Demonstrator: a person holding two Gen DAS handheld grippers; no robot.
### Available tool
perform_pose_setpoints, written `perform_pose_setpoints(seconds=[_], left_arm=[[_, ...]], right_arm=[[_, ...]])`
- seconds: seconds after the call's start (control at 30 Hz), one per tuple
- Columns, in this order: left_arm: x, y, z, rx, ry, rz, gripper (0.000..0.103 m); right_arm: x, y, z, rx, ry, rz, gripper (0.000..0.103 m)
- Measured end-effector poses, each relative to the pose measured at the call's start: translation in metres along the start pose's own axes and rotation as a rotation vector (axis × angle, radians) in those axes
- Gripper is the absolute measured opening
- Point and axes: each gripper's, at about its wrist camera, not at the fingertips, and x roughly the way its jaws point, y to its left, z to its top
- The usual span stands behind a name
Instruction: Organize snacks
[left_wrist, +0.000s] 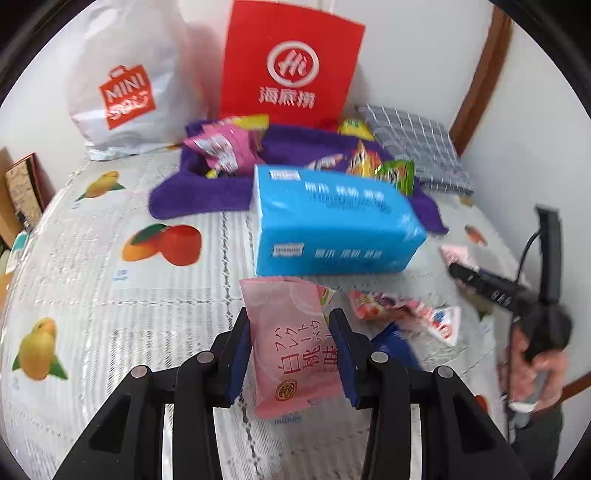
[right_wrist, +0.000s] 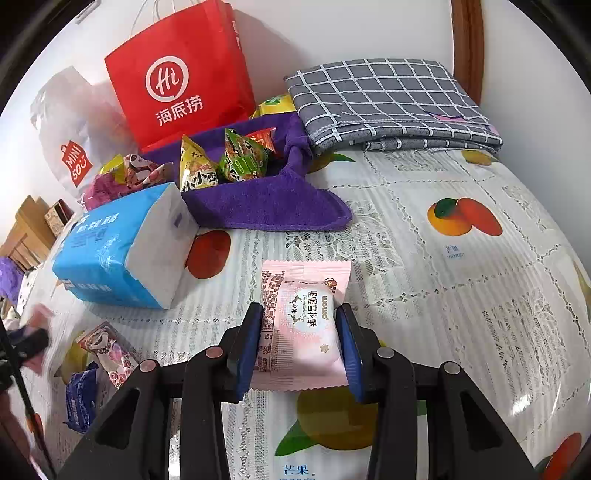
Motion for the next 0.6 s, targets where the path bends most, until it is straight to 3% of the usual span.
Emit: perform_pose_setpoints(seconds=[0.2,0.37,0.6], left_arm=[[-0.029,0.008,0.016,-0.066,-0.036,-0.028,0.039],[-0.045,0.006,0.033,-0.070,-0.064,-0.014,0.039],[-0.060,0.004,0.062,-0.039,-0.098,-0.022,0.039]], right_arm=[[-0.032,0.012,0.006,0.010,-0.027,0.081,0.040],[-0.081,0.031,0.024,-0.035,-0.104,0.070,0.040],[-0.113,0.065,0.048,-0.111,-0.145,0.017,0.040]])
